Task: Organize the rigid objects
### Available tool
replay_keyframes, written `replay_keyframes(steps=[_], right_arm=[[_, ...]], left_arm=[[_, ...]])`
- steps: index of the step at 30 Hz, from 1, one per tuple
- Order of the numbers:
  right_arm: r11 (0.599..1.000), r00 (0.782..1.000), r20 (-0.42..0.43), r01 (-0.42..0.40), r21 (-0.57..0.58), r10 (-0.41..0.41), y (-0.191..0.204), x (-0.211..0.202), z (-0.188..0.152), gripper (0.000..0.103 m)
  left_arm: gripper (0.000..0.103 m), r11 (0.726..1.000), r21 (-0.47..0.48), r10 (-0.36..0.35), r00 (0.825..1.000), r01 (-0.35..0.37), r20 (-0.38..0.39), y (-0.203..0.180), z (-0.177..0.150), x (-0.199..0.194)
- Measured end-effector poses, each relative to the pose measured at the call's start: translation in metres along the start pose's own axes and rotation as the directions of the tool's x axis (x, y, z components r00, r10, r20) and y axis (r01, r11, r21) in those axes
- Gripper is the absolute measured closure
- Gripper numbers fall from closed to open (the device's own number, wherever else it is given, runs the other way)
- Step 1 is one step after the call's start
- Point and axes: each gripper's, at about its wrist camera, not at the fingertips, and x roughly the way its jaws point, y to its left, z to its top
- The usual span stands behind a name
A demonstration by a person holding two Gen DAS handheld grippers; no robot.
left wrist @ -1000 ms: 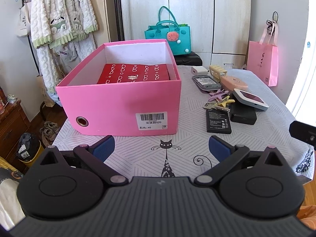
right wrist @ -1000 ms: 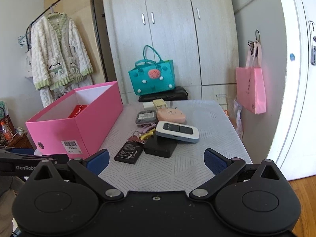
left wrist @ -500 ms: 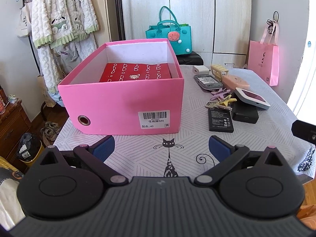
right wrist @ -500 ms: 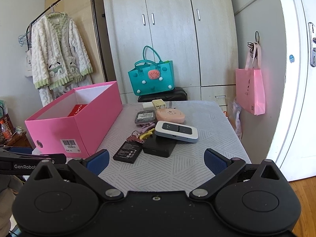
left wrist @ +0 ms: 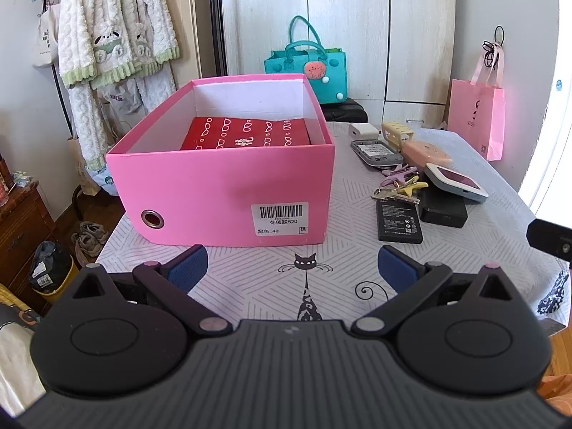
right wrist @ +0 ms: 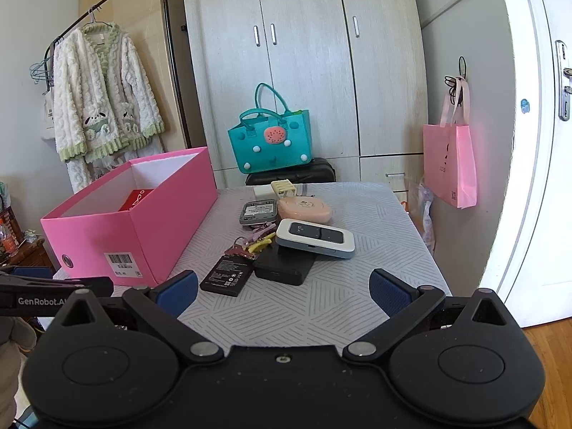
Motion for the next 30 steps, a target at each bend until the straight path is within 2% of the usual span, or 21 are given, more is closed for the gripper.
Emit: replay_keyframes(steps=[6,30], right_arm=[[1.000,0.999,0.040,-0.004,-0.017,0.005,0.000,0.001,-0.006,0.000],[1.000,1.000,0.011,0.005,-0.022,-0.004,0.003,0.005,-0.011,0.000]], left_arm=[[0.000,1.000,0.004,0.002,0.998,-0.002,0.065,-0.001,-0.007,-0.004],[0.000,1.000,-0.006,0.006,0.998,-0.005,0.059,0.003,-0.006,-0.001]])
